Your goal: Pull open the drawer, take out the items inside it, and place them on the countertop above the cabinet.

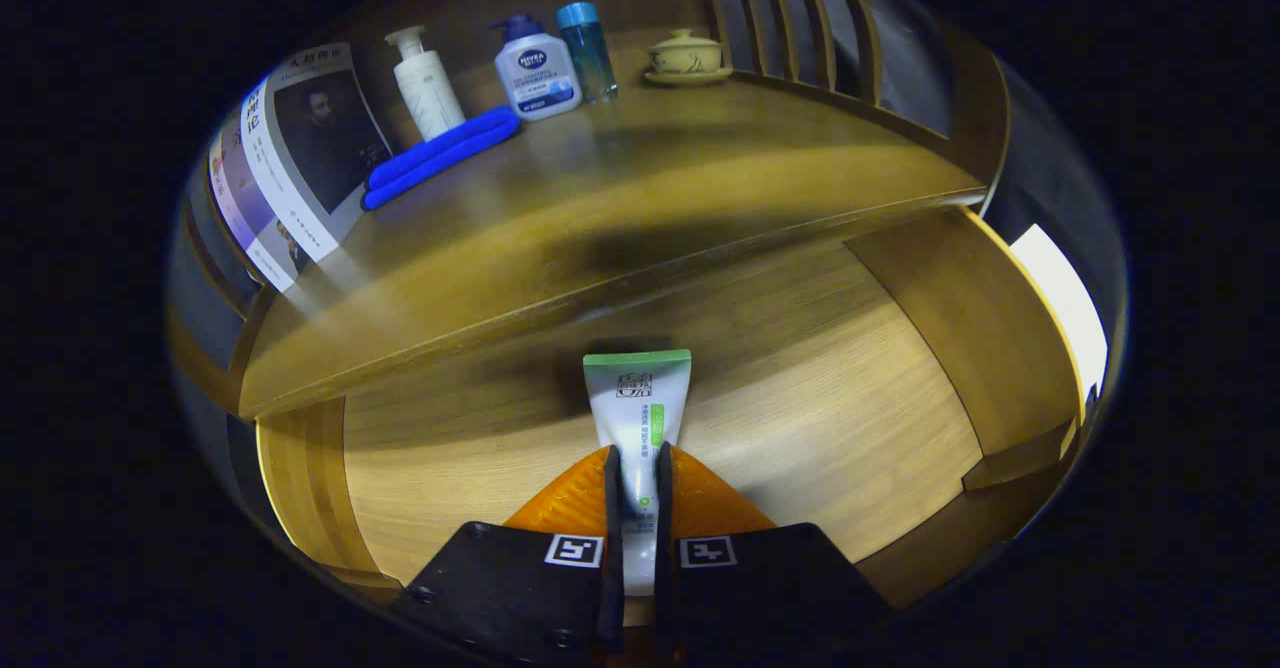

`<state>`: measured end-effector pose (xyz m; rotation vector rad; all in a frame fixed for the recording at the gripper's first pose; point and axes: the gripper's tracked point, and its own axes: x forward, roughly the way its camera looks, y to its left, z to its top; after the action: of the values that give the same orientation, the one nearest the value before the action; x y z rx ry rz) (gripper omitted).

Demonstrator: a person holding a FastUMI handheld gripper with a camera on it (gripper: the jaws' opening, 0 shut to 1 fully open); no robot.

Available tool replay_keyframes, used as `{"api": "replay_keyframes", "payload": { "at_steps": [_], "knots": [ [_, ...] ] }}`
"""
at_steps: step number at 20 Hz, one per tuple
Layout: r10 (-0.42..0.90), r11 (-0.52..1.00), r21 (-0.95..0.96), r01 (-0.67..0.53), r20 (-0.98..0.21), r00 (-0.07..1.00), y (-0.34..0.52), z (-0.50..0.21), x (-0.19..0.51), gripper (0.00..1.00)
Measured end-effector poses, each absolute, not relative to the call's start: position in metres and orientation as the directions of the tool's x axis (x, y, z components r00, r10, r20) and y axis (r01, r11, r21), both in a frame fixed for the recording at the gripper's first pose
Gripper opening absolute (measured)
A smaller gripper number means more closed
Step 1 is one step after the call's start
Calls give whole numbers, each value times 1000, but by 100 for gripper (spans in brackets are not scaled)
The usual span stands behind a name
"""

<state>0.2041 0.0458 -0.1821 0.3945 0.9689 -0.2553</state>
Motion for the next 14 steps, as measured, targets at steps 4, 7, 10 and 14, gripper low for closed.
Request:
{"api": "replay_keyframes", "payload": {
  "at_steps": [4,7,10,14],
  "knots": [
    [-59,877,233,421,-816,575,37,-160,193,14],
    [-77,870,238,433,-800,595,31,-148,185,14],
    [-100,862,229,452,-798,594,24,-141,172,14],
    [-107,856,239,458,-786,609,24,-132,163,14]
  ]
}}
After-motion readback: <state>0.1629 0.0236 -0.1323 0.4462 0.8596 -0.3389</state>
